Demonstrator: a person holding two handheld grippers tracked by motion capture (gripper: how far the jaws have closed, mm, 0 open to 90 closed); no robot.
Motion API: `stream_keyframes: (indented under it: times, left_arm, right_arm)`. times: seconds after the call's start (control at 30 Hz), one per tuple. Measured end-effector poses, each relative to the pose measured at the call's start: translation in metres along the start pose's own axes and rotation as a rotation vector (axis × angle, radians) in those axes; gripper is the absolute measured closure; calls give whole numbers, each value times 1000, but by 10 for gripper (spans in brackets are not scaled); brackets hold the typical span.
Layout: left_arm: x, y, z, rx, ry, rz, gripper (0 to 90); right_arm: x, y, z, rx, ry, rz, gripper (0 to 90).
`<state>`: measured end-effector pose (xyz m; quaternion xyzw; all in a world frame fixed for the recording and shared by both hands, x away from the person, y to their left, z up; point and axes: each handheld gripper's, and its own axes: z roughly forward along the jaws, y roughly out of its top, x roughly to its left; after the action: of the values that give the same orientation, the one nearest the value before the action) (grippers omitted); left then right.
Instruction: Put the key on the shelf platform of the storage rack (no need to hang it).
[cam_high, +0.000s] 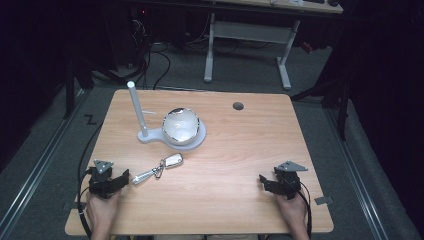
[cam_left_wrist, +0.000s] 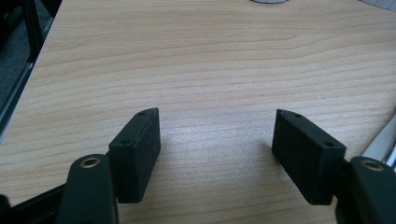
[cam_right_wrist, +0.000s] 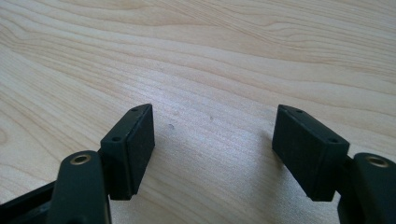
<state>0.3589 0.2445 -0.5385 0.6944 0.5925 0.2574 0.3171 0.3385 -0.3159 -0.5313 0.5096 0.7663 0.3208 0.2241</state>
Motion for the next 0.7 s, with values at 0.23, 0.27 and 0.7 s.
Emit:
stream_keyframes:
  times: [0.23,0.27,0.7]
  left_arm:
    - [-1,-1,-1,8,-26,22,267]
    - [-1,-1,-1,8,-27,26,263]
    - [-2,2,-11,-34,-75,45,264]
  right_arm:
    - [0,0,0,1,1,-1,301]
    - [0,0,0,0,1,-1,301]
    - [0,0,0,1,1,-1,301]
